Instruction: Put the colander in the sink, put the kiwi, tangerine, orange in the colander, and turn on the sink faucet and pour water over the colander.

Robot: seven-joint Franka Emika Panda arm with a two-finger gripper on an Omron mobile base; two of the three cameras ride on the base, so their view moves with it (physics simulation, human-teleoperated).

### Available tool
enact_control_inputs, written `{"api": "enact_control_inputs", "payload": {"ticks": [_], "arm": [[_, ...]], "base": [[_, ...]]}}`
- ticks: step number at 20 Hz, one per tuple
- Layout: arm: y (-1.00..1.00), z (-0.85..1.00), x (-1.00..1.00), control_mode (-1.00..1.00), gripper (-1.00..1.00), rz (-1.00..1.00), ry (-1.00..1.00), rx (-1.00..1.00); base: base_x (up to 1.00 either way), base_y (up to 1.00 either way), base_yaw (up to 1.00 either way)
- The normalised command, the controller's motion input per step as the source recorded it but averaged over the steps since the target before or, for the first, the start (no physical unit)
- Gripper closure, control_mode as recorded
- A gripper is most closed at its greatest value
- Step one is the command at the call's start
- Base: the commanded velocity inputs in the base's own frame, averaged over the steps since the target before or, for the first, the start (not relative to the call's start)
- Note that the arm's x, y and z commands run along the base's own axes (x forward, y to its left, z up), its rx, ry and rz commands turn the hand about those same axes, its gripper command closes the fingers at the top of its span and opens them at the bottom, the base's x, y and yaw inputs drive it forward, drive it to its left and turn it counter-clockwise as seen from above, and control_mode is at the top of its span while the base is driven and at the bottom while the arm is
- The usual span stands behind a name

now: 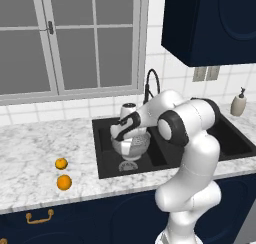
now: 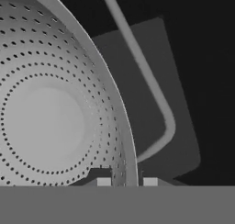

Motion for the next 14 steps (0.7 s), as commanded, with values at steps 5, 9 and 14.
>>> {"api": "enact_control_inputs", "payload": {"ticks": [5, 9, 14], "arm": [[0.00, -0.31, 0.16, -1.00, 1.00, 0.00, 0.08, 0.00], [0.00, -0.04, 0.00, -1.00, 1.00, 0.00, 0.09, 0.00], [0.16, 0.00, -0.01, -1.00, 1.00, 0.00, 0.00, 0.00]], "base": [[0.00, 0.00, 0.00], [0.00, 0.00, 0.00], [0.00, 0.00, 0.00]]}}
